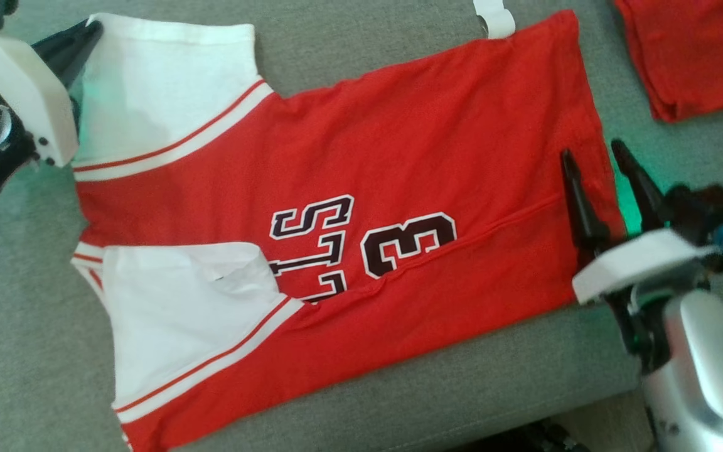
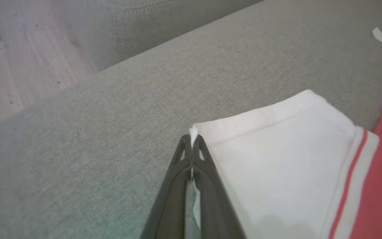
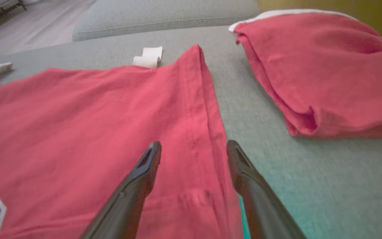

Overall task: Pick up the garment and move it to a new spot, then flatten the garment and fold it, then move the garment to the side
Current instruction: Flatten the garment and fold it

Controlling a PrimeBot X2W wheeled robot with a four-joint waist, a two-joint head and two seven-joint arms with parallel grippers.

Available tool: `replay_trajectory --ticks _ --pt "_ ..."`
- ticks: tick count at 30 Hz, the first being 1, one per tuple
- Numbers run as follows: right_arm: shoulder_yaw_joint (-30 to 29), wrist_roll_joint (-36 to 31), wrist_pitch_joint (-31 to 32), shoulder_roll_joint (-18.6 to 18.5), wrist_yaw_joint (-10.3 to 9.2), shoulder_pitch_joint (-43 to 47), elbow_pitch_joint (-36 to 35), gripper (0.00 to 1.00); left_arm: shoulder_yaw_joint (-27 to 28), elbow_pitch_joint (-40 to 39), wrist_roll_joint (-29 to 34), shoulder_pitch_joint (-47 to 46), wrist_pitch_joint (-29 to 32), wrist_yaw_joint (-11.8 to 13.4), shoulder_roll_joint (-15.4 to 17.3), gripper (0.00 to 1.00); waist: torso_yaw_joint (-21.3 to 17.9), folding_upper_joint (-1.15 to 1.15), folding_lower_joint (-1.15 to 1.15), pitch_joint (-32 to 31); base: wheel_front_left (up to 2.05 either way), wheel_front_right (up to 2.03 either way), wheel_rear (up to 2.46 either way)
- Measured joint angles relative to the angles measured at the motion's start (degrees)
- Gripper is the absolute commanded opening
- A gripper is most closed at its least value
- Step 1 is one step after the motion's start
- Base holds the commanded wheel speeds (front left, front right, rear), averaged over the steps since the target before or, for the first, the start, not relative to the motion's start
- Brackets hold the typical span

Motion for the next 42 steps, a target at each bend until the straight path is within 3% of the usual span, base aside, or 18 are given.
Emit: replay_trajectory --ticks 6,14,30,31,33,34,36,37,42 --pt "0.8 2.0 8.9 -1.6 0.00 -7.7 2.6 1.00 -2.5 -1.6 0.0 -1.6 -4.8 0.0 0.2 0.00 1.8 0.00 0.00 -1.7 0.00 0.00 0.00" --pt "-0.7 2.9 18.6 -4.2 0.00 -18.6 14.0 1.00 -5.4 -4.1 -0.6 -1.8 -9.0 0.0 -1.2 0.00 5.5 0.00 0.00 -4.1 0.00 0.00 0.00" --pt "0.0 4.0 18.5 -6.0 0.00 -25.9 26.9 1.00 -7.5 -5.7 -0.6 -2.7 -11.3 0.0 -4.1 0.00 10.4 0.00 0.00 -5.6 0.00 0.00 0.00" --pt "0.0 4.0 18.2 -6.2 0.00 -26.2 27.5 0.91 -7.5 -5.6 -0.5 -2.7 -11.4 0.0 -4.2 0.00 10.6 0.00 0.00 -5.6 0.00 0.00 0.00" --pt "0.0 4.0 17.8 -6.5 0.00 -27.0 28.6 0.45 -7.5 -5.5 -0.4 -2.7 -11.8 0.0 -4.2 0.00 11.0 0.00 0.00 -5.5 0.00 0.00 0.00" --pt "0.0 3.9 17.5 -6.6 0.00 -27.4 29.0 0.34 -7.6 -5.4 -0.3 -2.7 -12.0 0.0 -4.2 0.00 11.2 0.00 0.00 -5.5 0.00 0.00 0.00" --pt "-0.1 3.5 16.9 -7.0 0.00 -28.2 29.8 0.23 -7.6 -5.0 0.2 -2.7 -12.3 0.0 -4.2 0.00 11.5 0.00 0.00 -5.5 0.00 0.00 0.00" --pt "-0.1 3.3 16.6 -7.1 0.00 -28.5 30.3 0.02 -7.6 -4.4 0.2 -2.7 -12.8 0.0 -4.2 0.00 11.7 0.00 0.00 -5.5 0.00 0.00 0.00" --pt "-0.2 3.3 15.4 -7.3 0.00 -29.4 31.3 0.00 -7.6 -2.6 0.7 -2.7 -14.9 0.0 -4.3 0.00 12.3 0.00 0.00 -5.4 0.00 0.00 0.00"
